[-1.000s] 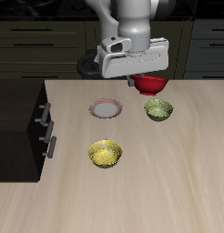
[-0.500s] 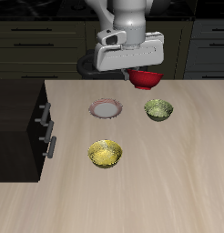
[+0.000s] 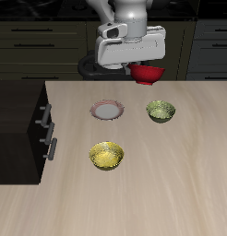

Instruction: Place the red bowl on top of the wooden cabinet

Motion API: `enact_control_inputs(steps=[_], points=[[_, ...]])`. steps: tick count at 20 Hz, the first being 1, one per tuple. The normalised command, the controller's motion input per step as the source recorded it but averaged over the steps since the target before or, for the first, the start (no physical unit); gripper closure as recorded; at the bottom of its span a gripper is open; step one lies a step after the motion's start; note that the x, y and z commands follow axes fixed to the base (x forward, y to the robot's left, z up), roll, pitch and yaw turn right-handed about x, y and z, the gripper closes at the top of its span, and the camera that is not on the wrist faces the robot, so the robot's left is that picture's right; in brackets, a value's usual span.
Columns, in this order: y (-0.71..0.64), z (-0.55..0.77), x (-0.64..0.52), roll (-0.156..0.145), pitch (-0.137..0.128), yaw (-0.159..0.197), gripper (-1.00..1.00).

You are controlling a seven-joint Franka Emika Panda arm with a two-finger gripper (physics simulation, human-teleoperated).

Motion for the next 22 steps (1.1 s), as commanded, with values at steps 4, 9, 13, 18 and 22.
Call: enact_control_inputs(steps=[4,9,13,18,22], points=[[-0.02,0.13,-0.03,-0.002,-0.014,-0.002,1.00],[0.01,0.17,-0.01,0.006,-0.021,-0.003,1.00],[-0.03,0.07,0.05,-0.012,-0.003,-0.004,1.00],[-0.06,0.15,0.02,-0.013,-0.019,-0.008,1.00],[-0.03,0.15,-0.02,0.003,-0.011,-0.006,1.00]])
